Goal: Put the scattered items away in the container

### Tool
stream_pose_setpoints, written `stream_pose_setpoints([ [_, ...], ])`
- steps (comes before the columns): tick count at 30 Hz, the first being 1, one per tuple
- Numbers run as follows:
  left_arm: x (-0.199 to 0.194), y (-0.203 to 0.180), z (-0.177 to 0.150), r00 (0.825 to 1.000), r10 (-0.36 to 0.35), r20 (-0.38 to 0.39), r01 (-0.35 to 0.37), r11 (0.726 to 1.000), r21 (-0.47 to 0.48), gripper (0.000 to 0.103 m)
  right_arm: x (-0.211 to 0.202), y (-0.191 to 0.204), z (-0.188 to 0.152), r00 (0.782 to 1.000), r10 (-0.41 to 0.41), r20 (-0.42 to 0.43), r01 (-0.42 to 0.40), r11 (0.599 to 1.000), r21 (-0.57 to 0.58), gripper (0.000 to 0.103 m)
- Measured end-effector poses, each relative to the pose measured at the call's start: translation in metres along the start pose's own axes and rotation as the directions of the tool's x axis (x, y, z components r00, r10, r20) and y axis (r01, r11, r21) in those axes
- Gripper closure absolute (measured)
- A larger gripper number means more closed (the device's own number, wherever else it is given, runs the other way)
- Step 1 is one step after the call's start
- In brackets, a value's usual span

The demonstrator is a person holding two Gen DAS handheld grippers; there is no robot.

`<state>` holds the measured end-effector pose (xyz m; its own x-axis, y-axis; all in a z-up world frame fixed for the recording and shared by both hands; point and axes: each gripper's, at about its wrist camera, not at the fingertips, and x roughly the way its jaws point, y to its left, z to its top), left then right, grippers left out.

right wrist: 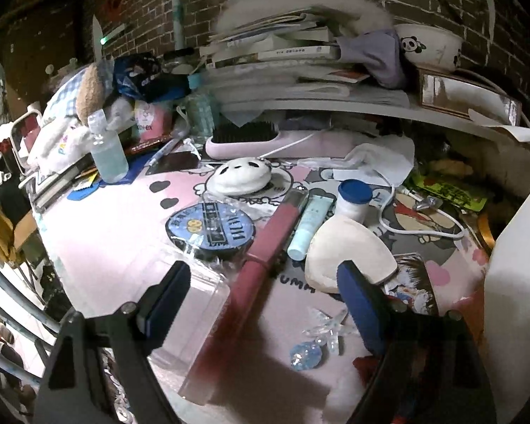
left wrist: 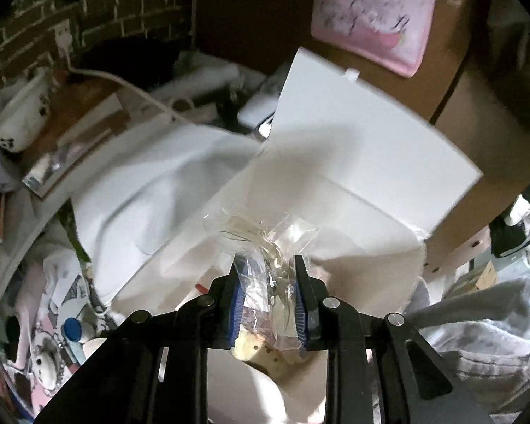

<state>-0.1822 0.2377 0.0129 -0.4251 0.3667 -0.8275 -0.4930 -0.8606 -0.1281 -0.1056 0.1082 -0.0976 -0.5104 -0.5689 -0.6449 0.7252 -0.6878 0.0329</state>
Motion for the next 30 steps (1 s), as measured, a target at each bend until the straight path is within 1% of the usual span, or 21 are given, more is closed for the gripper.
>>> stream_pose_setpoints([
  [5,0.017,0.002,-0.001,0.999,0.008,-0.044,-0.008,1.000,-0.006,0.084,-0.001,-0.003,0.002,1.000,0.010,0.006,-0.010,1.000,0.007,0.020],
  [9,0.025,0.000,-0.004,0.997,0.033,-0.071,-0.032,0.999,0.009,0.084,-0.002,-0.005,0.003,1.000,0.012,0.011,-0.012,1.000,0.011,0.020],
  [16,0.023,-0.002,-0.008,0.997,0.046,-0.068,-0.045,0.999,0.024,0.080,-0.003,-0.011,0.003,1.000,0.013,0.013,-0.013,1.000,0.028,0.020],
  [17,0.021,-0.002,-0.009,0.997,0.046,-0.062,-0.045,0.999,0.024,0.073,-0.003,-0.011,0.003,1.000,0.013,0.012,-0.013,1.000,0.029,0.020],
  [18,0.019,-0.001,-0.009,0.998,0.043,-0.053,-0.042,0.999,0.020,0.057,-0.003,-0.012,0.003,1.000,0.012,0.012,-0.013,0.999,0.029,0.020],
  [19,0.016,-0.001,-0.009,0.999,0.034,-0.042,-0.034,0.999,0.014,0.048,-0.003,-0.012,0.003,1.000,0.011,0.012,-0.012,1.000,0.029,0.020],
  [20,0.012,0.000,-0.010,0.999,0.023,-0.025,-0.022,1.000,0.005,0.030,-0.003,-0.013,0.003,1.000,0.010,0.013,-0.011,1.000,0.028,0.020],
  [21,0.008,0.001,-0.010,1.000,0.010,-0.008,-0.010,1.000,-0.004,0.020,-0.003,-0.013,0.003,1.000,0.010,0.013,-0.011,1.000,0.028,0.020],
  [23,-0.001,0.002,-0.011,0.999,-0.018,0.026,0.018,1.000,-0.022,0.016,-0.003,-0.014,0.002,1.000,0.011,0.016,-0.012,1.000,0.029,0.020],
  [24,-0.006,0.003,-0.011,0.999,-0.030,0.042,0.031,0.999,-0.030,0.011,-0.003,-0.014,0.002,1.000,0.009,0.017,-0.010,1.000,0.029,0.020],
  [25,-0.011,0.004,-0.013,0.998,-0.035,0.056,0.037,0.999,-0.036,0.009,-0.004,-0.015,0.002,1.000,0.008,0.019,-0.009,1.000,0.030,0.020],
  [27,-0.024,0.007,-0.013,0.995,-0.027,0.097,0.031,0.999,-0.042,0.002,-0.005,-0.016,0.001,1.000,0.011,0.027,-0.011,0.999,0.035,0.020],
  [30,-0.050,0.008,-0.014,0.985,0.000,0.172,0.005,1.000,-0.028,0.000,-0.007,-0.019,0.001,0.998,0.030,0.046,-0.032,0.998,0.050,0.020],
])
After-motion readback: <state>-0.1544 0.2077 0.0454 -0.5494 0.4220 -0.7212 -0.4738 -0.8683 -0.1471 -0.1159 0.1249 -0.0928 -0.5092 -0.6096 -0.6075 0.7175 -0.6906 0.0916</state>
